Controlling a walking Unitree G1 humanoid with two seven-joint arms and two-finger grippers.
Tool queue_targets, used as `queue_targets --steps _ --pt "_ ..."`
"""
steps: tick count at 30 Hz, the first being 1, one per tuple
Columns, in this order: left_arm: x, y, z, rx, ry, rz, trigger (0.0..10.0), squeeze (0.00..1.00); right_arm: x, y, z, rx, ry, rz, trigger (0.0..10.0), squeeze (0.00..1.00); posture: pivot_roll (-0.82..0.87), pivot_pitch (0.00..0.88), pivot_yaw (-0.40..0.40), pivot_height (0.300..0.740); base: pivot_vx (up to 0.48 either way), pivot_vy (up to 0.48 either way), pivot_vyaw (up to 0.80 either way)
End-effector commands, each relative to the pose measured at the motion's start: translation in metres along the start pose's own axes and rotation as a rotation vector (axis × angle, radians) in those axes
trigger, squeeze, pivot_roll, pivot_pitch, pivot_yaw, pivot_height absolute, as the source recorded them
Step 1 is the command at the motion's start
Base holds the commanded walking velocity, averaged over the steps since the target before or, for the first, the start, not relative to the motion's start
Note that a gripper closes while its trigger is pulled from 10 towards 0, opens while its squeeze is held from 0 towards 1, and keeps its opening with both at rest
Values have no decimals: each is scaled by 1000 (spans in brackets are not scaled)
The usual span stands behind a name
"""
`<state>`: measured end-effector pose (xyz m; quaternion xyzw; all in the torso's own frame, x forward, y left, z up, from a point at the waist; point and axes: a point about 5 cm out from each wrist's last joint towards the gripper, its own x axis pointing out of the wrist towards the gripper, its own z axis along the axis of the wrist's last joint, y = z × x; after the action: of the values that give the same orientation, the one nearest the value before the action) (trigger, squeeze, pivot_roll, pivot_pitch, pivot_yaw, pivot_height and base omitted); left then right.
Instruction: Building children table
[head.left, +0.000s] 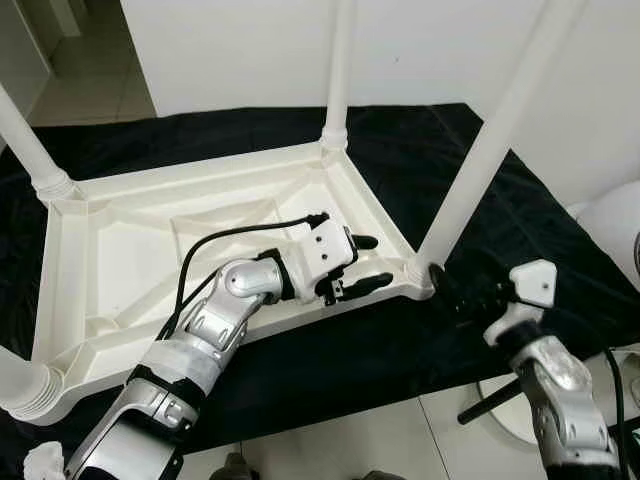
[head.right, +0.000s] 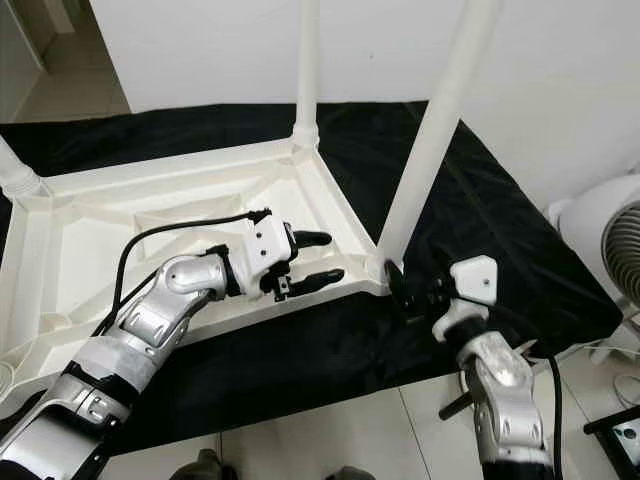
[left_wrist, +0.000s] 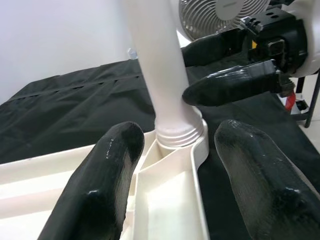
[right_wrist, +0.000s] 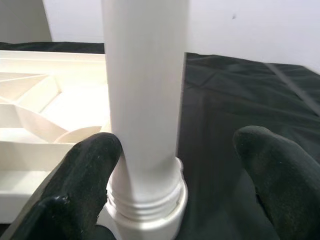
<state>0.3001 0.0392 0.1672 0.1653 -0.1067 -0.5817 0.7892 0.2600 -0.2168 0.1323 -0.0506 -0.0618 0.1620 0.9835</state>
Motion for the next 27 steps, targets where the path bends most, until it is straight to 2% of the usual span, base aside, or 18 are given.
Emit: queue_targets --steps 1,4,6,13,17,21,22,23,24,25,26,27 --pt "1 -2 0 17 7 -62 10000 0 -1 -1 -5 11 25 12 10000 0 -14 0 -5 740 0 0 0" --pt "2 -3 0 24 9 -62 10000 0 9 -1 -7 19 34 57 10000 0 -10 0 -6 740 0 0 0" --pt "2 -3 0 24 9 -62 10000 0 9 -1 -7 19 34 57 10000 0 -10 0 -6 740 0 0 0" --pt "4 -4 1 24 5 -68 10000 0 25 3 -12 0 54 136 10000 0 -8 0 -7 740 0 0 0" --pt "6 -5 1 23 -2 -72 10000 0 44 17 -10 -25 40 200 10000 0 -12 0 -6 740 0 0 0" --pt "7 -6 1 25 -3 -72 10000 0 47 19 -10 -36 38 215 10000 0 -13 0 -5 740 0 0 0" --pt "7 -5 1 25 -4 -72 10000 0 48 20 -10 -36 37 223 4235 0 -12 0 -5 740 0 0 0" --pt "7 -5 1 25 -4 -72 10000 0 48 20 -10 -36 37 223 4235 0 -12 0 -5 740 0 0 0" --pt "7 -5 1 26 -4 -72 10000 0 49 21 -10 -33 36 232 2353 0 -11 0 -7 740 0 0 0" --pt "7 -5 1 26 -4 -72 10000 0 49 21 -10 -33 36 232 2353 0 -11 0 -7 740 0 0 0" --pt "7 -5 2 26 -5 -72 10000 0 49 23 -11 -24 40 240 0 0 -11 0 -7 740 0 0 0" --pt "7 -5 2 26 -5 -72 10000 0 49 23 -11 -24 40 240 0 0 -11 0 -7 740 0 0 0"
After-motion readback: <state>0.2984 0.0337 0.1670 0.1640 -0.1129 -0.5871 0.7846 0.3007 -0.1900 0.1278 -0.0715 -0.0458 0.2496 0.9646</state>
